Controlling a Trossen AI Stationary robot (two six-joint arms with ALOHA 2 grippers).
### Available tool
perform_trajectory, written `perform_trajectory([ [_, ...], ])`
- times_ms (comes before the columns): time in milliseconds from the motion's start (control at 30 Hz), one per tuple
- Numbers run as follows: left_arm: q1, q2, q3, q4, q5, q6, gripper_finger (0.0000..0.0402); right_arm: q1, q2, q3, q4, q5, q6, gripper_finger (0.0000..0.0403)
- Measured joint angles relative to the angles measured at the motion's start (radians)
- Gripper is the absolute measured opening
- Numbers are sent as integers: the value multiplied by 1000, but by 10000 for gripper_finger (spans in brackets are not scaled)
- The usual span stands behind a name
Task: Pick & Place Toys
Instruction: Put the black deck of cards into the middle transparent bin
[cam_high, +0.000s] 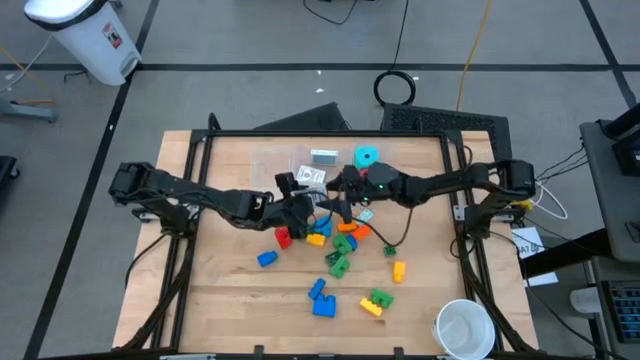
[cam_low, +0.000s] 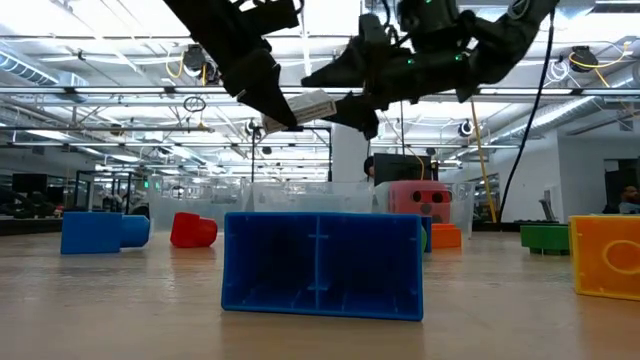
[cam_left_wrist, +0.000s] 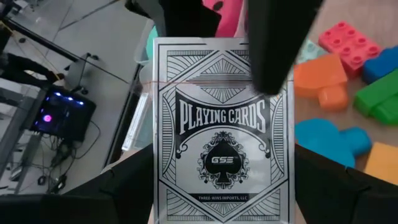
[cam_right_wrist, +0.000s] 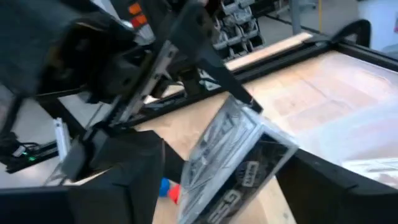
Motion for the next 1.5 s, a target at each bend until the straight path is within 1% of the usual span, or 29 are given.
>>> perform_trajectory([
  [133, 16, 0, 0, -2, 4, 7, 305, -26, 32, 18, -18, -3, -5, 199],
  [200, 21, 1, 0, -5, 5, 21, 305, -36, 33, 18, -17, -14, -10, 161],
  [367, 34, 10, 0, 7, -28, 32, 308, -65, 28, 18, -9, -92, -14, 60],
  [433, 36, 11, 0, 24, -25, 22, 333, -86, 20, 18, -8, -134, -41, 47],
  [467, 38, 6, 1, 37, 3, 11, 351, -98, 19, 18, -1, -158, -88, 30],
  [500, 39, -7, 1, 35, 17, -1, 370, -110, 18, 18, -1, -173, -106, 23],
  [567, 56, -41, 1, 43, 60, -36, 385, -140, 12, 17, -19, -205, -115, 23],
  [600, 71, -65, 0, 51, 100, -43, 381, -156, 6, 15, -21, -206, -119, 23],
  [700, 136, -142, -58, 113, 217, -35, 353, -191, 1, 16, -1, -193, -155, 23],
  [833, 219, -235, -214, 314, 313, -32, 322, -226, -5, 17, -13, -120, -237, 23],
  [967, 285, -292, -346, 525, 317, -49, 301, -236, 12, 17, -31, -11, -394, 23],
  [1067, 304, -296, -397, 613, 325, -80, 291, -238, 32, 17, -43, 1, -437, 23],
  [1200, 313, -295, -409, 629, 321, -97, 283, -238, 85, 17, -54, 4, -462, 23],
  [1333, 300, -290, -410, 625, 323, -131, 280, -236, 136, 17, -29, 7, -478, 25],
  [1500, 285, -289, -410, 631, 322, -134, 280, -236, 189, 17, 12, 7, -476, 59],
])
